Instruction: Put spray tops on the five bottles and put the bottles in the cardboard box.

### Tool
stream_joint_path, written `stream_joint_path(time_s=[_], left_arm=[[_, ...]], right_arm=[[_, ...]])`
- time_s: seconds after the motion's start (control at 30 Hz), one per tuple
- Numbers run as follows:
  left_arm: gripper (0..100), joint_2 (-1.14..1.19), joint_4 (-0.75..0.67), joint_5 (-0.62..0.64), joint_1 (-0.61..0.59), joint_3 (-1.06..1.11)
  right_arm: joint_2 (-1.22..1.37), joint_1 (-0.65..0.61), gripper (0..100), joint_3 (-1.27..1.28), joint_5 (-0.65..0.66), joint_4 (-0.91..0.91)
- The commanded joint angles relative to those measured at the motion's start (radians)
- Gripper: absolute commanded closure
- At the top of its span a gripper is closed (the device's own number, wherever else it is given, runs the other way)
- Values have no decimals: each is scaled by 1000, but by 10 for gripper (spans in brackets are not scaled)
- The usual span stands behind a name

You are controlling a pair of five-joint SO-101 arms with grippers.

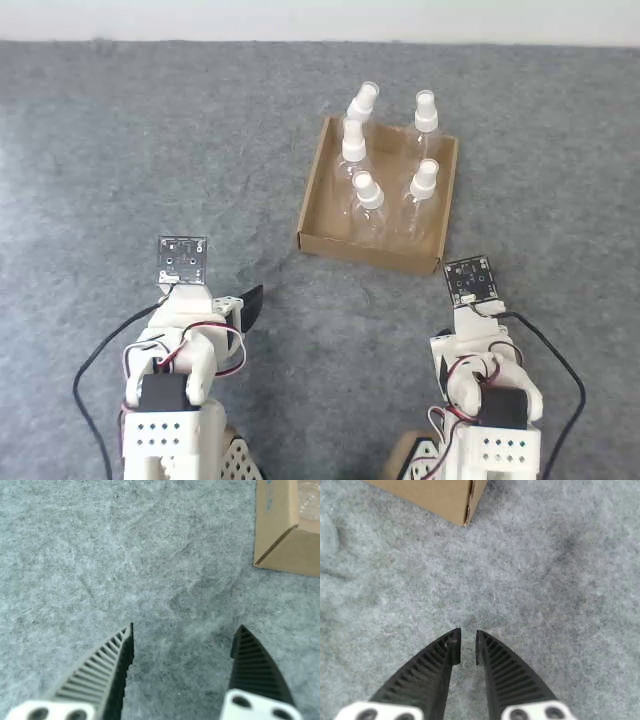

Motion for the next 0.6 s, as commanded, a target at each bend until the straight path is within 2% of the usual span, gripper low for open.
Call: stream_joint_path(time_s=[0.0,0.57], left_arm=[[705,-15,3,11,-3,-5],[705,-15,3,11,-3,-5]], right_arm=[[-12,2,978,25,11,4],[-12,2,978,25,11,4]])
